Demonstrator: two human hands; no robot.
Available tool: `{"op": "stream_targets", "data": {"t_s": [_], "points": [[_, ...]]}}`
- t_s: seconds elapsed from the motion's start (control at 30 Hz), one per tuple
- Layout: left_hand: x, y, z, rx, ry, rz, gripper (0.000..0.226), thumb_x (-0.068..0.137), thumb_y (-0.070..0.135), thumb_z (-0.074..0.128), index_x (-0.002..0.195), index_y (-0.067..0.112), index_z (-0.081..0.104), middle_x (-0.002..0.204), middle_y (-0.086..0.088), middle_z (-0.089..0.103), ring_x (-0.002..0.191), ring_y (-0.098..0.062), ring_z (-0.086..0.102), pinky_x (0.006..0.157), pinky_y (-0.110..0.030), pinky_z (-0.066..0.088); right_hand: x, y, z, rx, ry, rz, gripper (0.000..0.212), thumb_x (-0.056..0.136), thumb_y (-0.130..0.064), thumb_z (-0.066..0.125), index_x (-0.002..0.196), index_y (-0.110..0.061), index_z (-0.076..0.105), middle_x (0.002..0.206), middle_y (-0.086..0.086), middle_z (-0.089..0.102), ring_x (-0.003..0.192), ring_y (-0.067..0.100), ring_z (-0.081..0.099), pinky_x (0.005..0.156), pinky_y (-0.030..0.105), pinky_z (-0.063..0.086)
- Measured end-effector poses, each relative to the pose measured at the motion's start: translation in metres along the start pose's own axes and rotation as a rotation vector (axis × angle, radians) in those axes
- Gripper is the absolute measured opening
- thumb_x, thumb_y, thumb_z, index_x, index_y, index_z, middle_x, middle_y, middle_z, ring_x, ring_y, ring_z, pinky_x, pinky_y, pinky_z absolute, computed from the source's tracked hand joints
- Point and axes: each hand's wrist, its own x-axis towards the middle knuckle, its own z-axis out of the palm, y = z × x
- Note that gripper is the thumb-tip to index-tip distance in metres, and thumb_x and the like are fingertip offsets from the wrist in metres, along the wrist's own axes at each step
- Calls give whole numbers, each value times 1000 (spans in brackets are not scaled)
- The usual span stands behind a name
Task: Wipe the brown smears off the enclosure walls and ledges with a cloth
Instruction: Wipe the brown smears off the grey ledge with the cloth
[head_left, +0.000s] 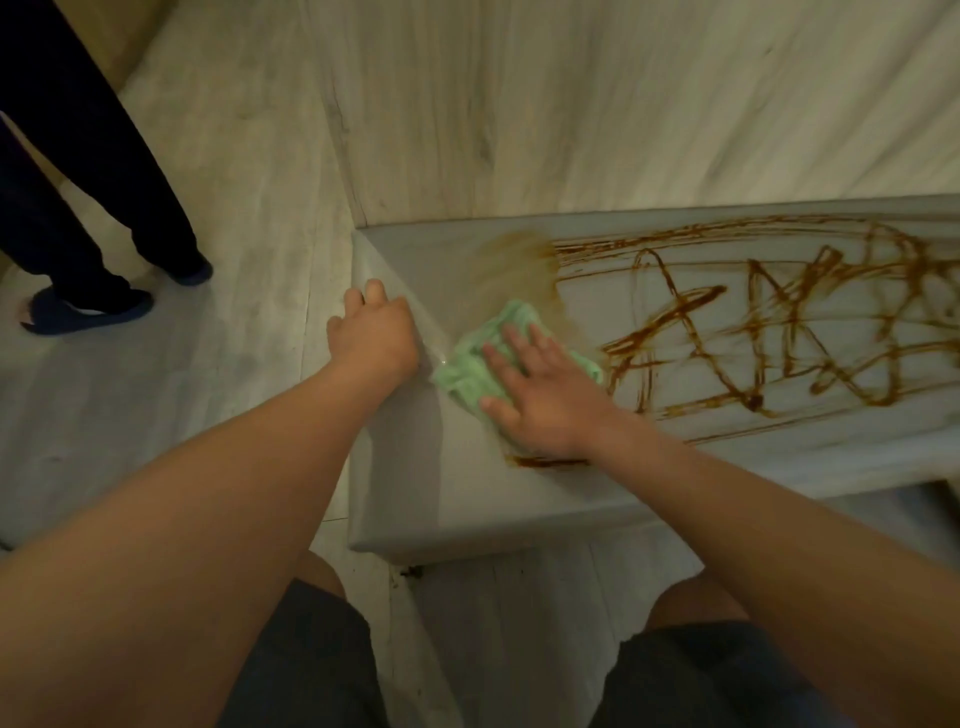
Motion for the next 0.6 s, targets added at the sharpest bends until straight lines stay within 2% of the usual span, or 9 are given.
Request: {"op": "stream_targets", "data": {"t_s": [0.1, 0.17, 0.27, 0.33, 0.37, 0.5, 0.53, 0.6], "points": [[3, 15, -9, 30, -100, 70, 47, 93, 21, 58, 139, 13, 54, 142, -13, 35, 137, -35, 32, 108, -51, 38, -26, -5, 7, -40, 7, -298, 67, 105, -69, 16, 163, -41, -1, 172, -5, -13, 157, 20, -20, 128, 40, -11], [7, 27, -13, 14, -145, 92, 49, 95, 19, 54, 143, 9, 53, 144, -18, 38, 138, -37, 35, 115, -47, 38, -36, 16, 5, -61, -2, -346, 61, 106, -67, 12, 162, -46, -1, 172, -10, -12, 157, 16, -19, 128, 39, -10], [5, 46, -14, 39, -160, 100, 51, 104, 31, 47, 148, 4, 46, 148, -23, 40, 138, -38, 36, 115, -36, 31, -40, 43, 4, -67, 7, -120, 60, 106, -65, 10, 162, -47, -1, 173, -9, -11, 158, 17, -16, 129, 45, -4], [6, 57, -7, 68, -181, 100, 61, 106, 46, 46, 152, 6, 40, 151, -23, 34, 139, -39, 32, 114, -36, 30, -39, 33, 8, -10, 18, 24, 63, 105, -66, 14, 163, -45, 0, 173, -5, -10, 158, 21, -16, 129, 48, -4], [8, 60, -3, 104, -196, 92, 63, 105, 49, 47, 152, 8, 40, 151, -21, 33, 138, -39, 31, 114, -37, 30, -39, 23, 13, 9, 20, 25, 64, 104, -66, 15, 163, -44, 1, 173, -3, -11, 158, 23, -17, 128, 49, -5], [16, 66, -1, 119, -192, 84, 66, 103, 60, 44, 146, 9, 48, 146, -16, 45, 137, -35, 33, 113, -38, 28, -55, 27, 22, -80, 43, -328, 65, 104, -69, 17, 163, -42, 11, 174, 0, -1, 159, 26, -11, 129, 44, -6], [18, 65, -3, 119, -195, 68, 71, 101, 63, 48, 145, 8, 49, 146, -17, 46, 138, -35, 34, 114, -39, 29, -58, 40, 18, -116, 15, -394, 66, 104, -71, 16, 163, -43, 9, 174, -2, -2, 159, 24, -13, 128, 43, -6], [27, 63, -6, 115, -176, 43, 89, 84, 72, 65, 143, 7, 51, 145, -20, 46, 139, -37, 36, 116, -45, 34, -62, 69, 11, -165, -27, -406, 69, 101, -76, 10, 162, -46, 2, 173, -7, -8, 158, 20, -16, 128, 42, -8]]}}
